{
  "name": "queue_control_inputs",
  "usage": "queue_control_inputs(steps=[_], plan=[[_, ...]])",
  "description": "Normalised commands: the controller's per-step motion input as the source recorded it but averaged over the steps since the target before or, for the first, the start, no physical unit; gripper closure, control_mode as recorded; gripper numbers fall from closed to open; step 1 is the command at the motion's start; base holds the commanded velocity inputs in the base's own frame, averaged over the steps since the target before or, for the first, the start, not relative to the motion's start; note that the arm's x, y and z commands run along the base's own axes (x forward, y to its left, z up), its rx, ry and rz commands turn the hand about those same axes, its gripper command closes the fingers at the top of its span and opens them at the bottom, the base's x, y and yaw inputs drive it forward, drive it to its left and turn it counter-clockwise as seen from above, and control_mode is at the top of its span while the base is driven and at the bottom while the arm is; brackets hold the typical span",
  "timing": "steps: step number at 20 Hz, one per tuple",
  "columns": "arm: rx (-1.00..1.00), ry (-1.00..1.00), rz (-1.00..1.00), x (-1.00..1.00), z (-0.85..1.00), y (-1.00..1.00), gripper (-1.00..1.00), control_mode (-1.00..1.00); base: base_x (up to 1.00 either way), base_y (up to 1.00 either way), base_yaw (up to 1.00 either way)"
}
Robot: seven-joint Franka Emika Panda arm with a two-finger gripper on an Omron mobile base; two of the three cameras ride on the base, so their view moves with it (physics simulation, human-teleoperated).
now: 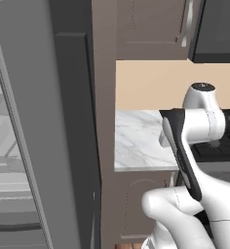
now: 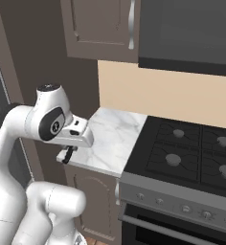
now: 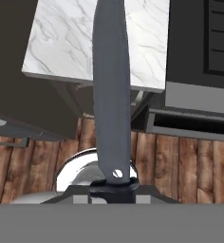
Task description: Retrieve the butter from the fridge and place it on a plate on the dining table. Then retrieve the butter knife by the fridge and place it near the plate.
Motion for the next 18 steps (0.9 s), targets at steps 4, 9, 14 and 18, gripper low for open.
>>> queue_control_inputs(steps=[4,9,14,18], plan=[[0.0,0.01,0.0,-0.01,0.0,0.0,1.0,-1.0,0.0,0.0,0.0],[0.0,0.0,0.0,0.0,0.0,0.0,1.0,-1.0,0.0,0.0,0.0],[0.0,0.0,0.0,0.0,0.0,0.0,1.0,-1.0,0.0,0.0,0.0],[0.0,0.0,0.0,-0.01,0.0,0.0,1.0,1.0,-0.11,0.0,0.0]])
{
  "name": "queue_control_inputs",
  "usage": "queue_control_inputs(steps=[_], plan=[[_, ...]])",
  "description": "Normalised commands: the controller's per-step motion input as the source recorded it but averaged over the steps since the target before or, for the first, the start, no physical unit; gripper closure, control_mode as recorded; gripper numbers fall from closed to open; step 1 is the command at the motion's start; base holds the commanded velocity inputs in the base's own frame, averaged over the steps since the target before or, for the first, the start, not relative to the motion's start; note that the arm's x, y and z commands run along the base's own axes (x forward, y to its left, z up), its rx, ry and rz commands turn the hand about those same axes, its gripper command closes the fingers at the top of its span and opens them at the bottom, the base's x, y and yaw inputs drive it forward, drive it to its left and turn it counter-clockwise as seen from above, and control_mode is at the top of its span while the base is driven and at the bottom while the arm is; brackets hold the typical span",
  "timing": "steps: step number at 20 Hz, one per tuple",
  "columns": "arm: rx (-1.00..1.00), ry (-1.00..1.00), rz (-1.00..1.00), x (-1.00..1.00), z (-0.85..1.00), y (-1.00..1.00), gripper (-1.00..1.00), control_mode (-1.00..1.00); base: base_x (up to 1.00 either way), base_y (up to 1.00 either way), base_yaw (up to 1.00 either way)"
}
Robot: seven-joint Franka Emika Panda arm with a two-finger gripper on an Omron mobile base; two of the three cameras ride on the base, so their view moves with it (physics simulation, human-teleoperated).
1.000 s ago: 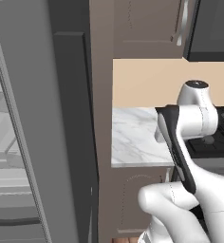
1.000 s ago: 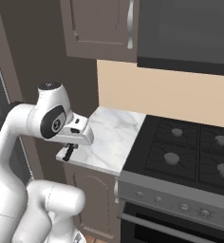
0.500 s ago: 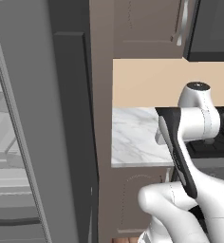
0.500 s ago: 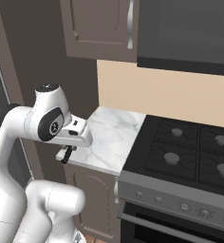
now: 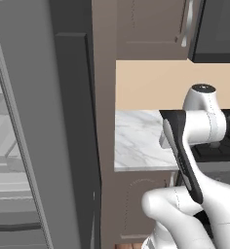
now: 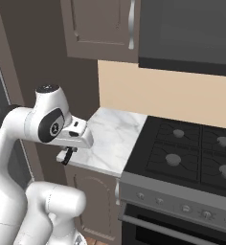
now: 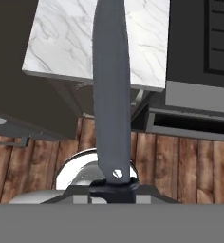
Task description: Retrieve the butter from the fridge and place it on a plate on the dining table. Then retrieve the butter knife by the fridge and place it near the plate.
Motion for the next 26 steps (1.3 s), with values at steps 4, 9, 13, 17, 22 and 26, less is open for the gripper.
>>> queue_control_inputs(steps=[4,9,13,17,22,26], plan=[[0.0,0.0,0.0,0.0,0.0,0.0,1.0,1.0,-0.6,0.0,-0.01],[0.0,0.0,0.0,0.0,0.0,0.0,1.0,1.0,-0.82,0.06,-0.03],[0.0,0.0,0.0,0.0,0.0,0.0,1.0,1.0,-0.86,0.09,-0.03],[0.0,0.0,0.0,0.0,0.0,0.0,1.0,1.0,-0.96,0.07,-0.01],[0.0,0.0,0.0,0.0,0.0,0.0,1.0,1.0,-0.91,0.04,0.0],[0.0,0.0,0.0,0.0,0.0,0.0,1.0,1.0,-0.92,0.06,0.0]])
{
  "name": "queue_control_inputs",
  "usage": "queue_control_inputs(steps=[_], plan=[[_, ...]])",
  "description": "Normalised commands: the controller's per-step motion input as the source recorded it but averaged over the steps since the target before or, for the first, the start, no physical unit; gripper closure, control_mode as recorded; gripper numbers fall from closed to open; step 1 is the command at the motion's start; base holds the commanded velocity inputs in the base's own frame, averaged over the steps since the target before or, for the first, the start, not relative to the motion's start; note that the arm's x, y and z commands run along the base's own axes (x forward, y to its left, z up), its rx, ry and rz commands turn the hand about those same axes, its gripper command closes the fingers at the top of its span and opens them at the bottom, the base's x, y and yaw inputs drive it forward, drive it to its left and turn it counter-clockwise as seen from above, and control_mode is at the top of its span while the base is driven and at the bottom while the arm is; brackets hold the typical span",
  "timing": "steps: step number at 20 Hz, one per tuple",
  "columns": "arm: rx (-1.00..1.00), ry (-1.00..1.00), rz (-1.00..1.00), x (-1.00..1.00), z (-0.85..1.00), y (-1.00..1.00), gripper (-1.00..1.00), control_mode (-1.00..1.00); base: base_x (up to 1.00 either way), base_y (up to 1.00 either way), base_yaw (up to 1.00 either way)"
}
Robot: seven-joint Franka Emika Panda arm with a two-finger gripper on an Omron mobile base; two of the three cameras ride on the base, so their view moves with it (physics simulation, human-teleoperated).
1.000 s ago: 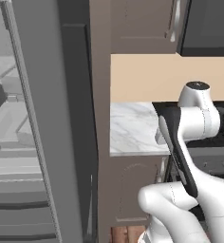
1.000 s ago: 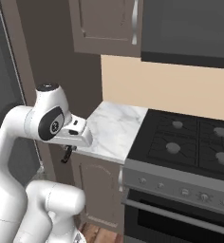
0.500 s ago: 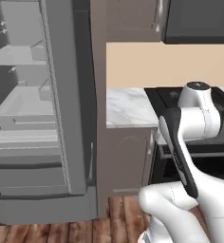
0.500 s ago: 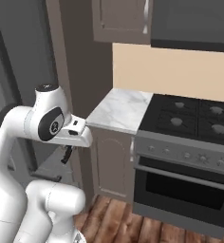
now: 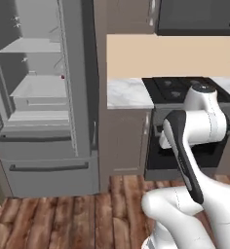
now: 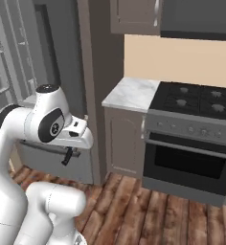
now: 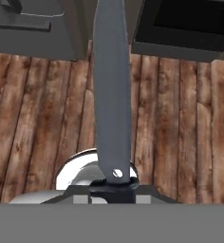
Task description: Retrieve the butter from the fridge and place it on a plate on the dining table. Then retrieve the butter knife by the fridge and place it near the plate.
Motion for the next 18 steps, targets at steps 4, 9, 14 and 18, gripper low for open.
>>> queue_control_inputs(steps=[4,9,14,18], plan=[[0.0,0.0,0.0,0.0,0.0,0.0,1.0,1.0,-0.98,0.3,0.14],[0.0,0.0,0.0,0.0,0.0,0.0,1.0,1.0,-0.95,0.35,0.23],[0.0,0.0,0.0,0.0,0.0,0.0,1.0,1.0,-1.0,0.29,0.31],[0.0,0.0,0.0,0.0,0.0,0.0,1.0,1.0,-1.0,0.21,0.48]])
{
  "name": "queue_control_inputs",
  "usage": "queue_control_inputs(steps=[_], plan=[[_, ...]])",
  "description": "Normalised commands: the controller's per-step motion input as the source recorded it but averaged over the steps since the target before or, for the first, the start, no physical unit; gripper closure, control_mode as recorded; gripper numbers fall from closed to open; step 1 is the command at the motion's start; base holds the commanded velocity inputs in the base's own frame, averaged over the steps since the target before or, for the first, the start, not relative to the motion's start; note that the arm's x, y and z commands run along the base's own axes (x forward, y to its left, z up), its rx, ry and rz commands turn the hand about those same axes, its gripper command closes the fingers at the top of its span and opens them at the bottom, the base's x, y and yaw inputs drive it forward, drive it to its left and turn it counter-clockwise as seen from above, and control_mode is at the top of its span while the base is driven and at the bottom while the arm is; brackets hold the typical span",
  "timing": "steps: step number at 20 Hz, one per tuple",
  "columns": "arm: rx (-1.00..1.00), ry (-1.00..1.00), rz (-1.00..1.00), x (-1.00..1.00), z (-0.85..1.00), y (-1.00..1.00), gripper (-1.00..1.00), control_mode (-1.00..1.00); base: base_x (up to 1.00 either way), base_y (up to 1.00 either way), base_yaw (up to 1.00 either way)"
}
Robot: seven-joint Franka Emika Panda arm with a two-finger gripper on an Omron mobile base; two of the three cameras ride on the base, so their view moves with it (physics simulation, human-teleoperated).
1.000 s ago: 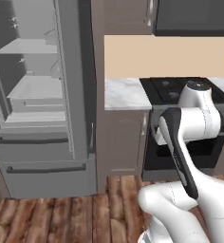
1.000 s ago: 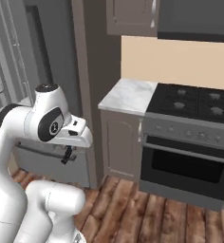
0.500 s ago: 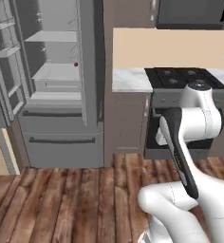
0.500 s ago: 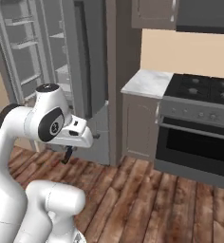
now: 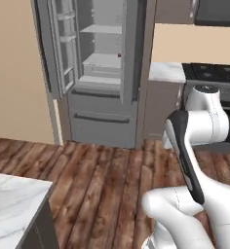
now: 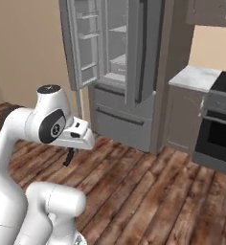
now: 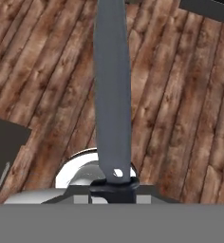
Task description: Retrieve the butter from the fridge and place it on a plate on the dining table. Then retrieve the butter knife by the fridge and place it near the plate.
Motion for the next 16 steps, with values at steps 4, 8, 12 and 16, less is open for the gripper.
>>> queue_control_inputs(steps=[4,8,12,16], plan=[[0.0,0.0,0.0,0.0,0.0,0.0,1.0,1.0,-0.92,0.06,0.56],[0.0,0.0,0.0,0.0,0.0,0.0,1.0,1.0,-0.49,-0.01,0.52],[0.0,0.0,0.0,0.0,0.0,0.0,1.0,1.0,-0.32,-0.16,0.57],[0.0,0.0,0.0,0.0,0.0,0.0,1.0,1.0,-0.08,-0.51,0.59]])
